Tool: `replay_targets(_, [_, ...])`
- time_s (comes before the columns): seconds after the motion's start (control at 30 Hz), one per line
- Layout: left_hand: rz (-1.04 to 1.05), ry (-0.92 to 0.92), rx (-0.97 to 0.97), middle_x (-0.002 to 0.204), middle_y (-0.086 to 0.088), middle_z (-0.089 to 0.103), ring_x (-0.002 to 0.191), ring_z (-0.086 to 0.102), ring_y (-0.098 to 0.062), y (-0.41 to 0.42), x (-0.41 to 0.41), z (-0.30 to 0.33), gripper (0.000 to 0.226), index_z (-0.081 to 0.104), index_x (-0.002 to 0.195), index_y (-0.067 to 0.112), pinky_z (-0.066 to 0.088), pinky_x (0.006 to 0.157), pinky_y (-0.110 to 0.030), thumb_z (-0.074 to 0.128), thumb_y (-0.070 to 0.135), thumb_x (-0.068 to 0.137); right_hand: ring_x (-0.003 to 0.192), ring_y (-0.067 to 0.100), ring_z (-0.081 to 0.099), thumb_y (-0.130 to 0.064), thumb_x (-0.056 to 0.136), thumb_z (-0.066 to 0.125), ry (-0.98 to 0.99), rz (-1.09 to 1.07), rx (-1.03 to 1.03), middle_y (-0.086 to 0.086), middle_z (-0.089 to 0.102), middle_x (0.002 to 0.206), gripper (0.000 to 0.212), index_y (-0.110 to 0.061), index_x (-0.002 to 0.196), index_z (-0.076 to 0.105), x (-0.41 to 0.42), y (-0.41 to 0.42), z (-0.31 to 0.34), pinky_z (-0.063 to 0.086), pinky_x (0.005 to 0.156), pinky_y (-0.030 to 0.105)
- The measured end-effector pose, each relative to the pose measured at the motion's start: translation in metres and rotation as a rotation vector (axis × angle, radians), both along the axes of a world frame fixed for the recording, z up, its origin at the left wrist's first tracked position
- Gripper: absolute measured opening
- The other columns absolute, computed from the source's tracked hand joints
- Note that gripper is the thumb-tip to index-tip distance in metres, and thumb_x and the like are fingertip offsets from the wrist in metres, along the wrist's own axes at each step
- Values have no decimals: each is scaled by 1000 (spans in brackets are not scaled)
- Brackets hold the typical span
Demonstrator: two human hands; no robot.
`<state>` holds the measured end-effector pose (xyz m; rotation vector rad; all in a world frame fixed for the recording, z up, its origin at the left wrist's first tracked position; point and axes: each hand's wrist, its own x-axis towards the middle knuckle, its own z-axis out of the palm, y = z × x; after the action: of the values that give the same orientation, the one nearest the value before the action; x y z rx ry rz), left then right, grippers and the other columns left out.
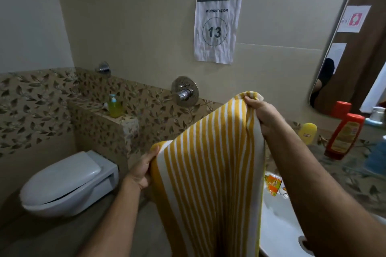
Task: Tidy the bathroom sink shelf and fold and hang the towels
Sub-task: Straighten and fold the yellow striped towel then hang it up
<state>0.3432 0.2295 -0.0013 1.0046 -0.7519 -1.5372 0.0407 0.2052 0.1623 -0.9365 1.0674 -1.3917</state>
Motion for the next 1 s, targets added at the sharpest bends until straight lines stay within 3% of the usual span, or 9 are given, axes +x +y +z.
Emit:
replay_targets(0.1, [-75,13,-44,112,-17,71,101,68,-33,-1,5,-4,115,64,119,14,53,83,-48,88,69,21,95,24,69,-18,98,54,-49,-13,-30,18,67,114,35,1,127,57,-14,4,7,60,74,34])
replay_targets(0.2, [-187,20,-24,101,-13,75,92,71,-29,0,-12,-27,115,65,111,12,59,76,-47,92,61,9,77,21,74,-15,100,50,-84,-11,-63,15,73,92,23,1,111,62,-18,7,14,60,60,30])
replay_targets(0.37, [-169,-58,-212,100,-15,74,84,73,-24,-9,-32,13,79,80,89,11,61,73,-36,97,51,23,85,23,70,-17,97,56,-42,-75,-44,15,69,103,30,0,122,60,-32,10,15,59,66,32])
replay_targets(0.5, [-116,-120,-342,90,-10,76,85,71,-26,-13,-28,67,36,80,81,16,61,69,-32,85,44,61,65,19,72,-19,100,50,5,-9,-43,10,73,78,18,-6,98,63,-55,20,32,59,53,28])
replay_targets(0.57, [-69,-129,-401,88,-10,76,83,71,-23,-16,-32,92,32,78,85,12,61,68,-32,81,41,70,60,17,72,-21,100,49,57,40,-70,8,72,72,22,-8,90,63,-68,26,54,59,53,29])
replay_targets(0.77, [218,-102,-478,86,-6,75,79,72,-15,-27,-69,169,24,70,92,7,58,69,-27,65,31,91,111,26,67,-63,74,58,132,107,-181,14,63,131,64,-17,119,64,-112,23,37,58,87,44])
replay_targets(0.83, [213,-121,-473,76,-1,75,71,71,-13,-30,-78,175,22,70,85,9,58,64,-25,65,30,92,107,31,68,-49,73,76,278,140,11,16,65,127,63,-11,120,59,-106,27,-21,56,90,50])
replay_targets(0.93, [165,-197,-411,73,-5,73,64,70,-16,-30,-79,164,26,68,81,7,59,60,-28,65,30,92,103,38,66,-26,77,73,248,158,134,21,70,114,43,-3,113,65,-87,32,-84,49,97,57])
replay_targets(1.0, [191,-198,-382,78,-9,71,63,69,-16,-32,-73,157,26,66,81,7,59,59,-29,64,30,92,91,33,66,-26,85,67,187,72,110,20,70,105,34,-5,111,68,-83,30,-86,55,81,48])
